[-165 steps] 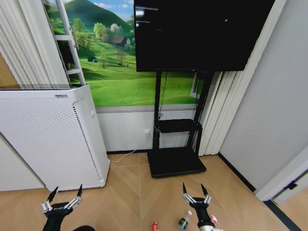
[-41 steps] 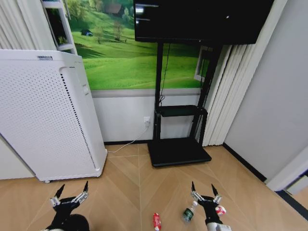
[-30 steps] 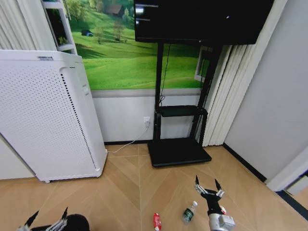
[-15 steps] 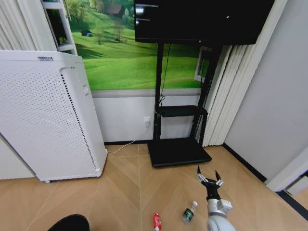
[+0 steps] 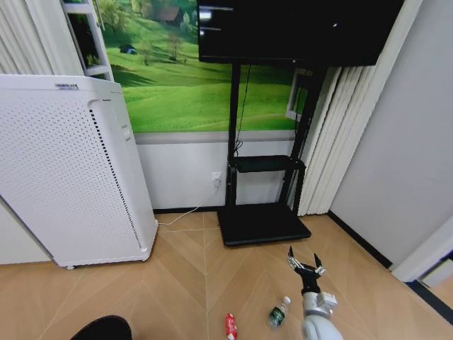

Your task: Pick up the trash bin and place the garbage on the floor into it.

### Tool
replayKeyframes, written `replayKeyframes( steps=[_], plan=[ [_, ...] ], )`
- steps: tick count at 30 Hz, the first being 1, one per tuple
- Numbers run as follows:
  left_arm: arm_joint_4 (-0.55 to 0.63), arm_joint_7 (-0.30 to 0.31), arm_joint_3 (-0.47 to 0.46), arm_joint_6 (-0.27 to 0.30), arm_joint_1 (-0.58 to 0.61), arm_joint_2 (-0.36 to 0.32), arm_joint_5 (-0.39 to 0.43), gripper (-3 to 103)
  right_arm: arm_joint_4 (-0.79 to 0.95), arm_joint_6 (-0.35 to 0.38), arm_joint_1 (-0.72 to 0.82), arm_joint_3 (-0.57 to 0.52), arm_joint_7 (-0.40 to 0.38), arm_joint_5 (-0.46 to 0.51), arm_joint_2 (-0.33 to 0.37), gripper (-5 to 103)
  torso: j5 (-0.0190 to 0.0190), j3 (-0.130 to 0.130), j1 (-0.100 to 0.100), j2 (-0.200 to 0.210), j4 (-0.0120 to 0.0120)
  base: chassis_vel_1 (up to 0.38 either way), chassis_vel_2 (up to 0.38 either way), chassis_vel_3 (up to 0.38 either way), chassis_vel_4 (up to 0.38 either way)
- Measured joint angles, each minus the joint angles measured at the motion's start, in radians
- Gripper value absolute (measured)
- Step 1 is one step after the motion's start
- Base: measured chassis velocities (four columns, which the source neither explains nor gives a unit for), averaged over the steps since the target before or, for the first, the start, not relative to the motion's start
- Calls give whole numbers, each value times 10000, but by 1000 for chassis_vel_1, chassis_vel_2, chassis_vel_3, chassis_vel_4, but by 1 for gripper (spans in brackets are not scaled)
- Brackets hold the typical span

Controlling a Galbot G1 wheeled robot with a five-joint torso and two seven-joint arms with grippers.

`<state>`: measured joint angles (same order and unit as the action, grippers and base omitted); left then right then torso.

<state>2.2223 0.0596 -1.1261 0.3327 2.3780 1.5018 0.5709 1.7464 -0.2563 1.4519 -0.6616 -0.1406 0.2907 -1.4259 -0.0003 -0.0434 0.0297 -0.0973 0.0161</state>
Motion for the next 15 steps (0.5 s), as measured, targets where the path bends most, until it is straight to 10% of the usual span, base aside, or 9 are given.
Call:
replayKeyframes(
  steps=[15],
  plan=[
    [-1228,-120,452,1318,-1928,-603,465,100,552,215,310,42,-212,-86,397,100,3,-7,3,-8,0,0,0,0,0]
  ],
)
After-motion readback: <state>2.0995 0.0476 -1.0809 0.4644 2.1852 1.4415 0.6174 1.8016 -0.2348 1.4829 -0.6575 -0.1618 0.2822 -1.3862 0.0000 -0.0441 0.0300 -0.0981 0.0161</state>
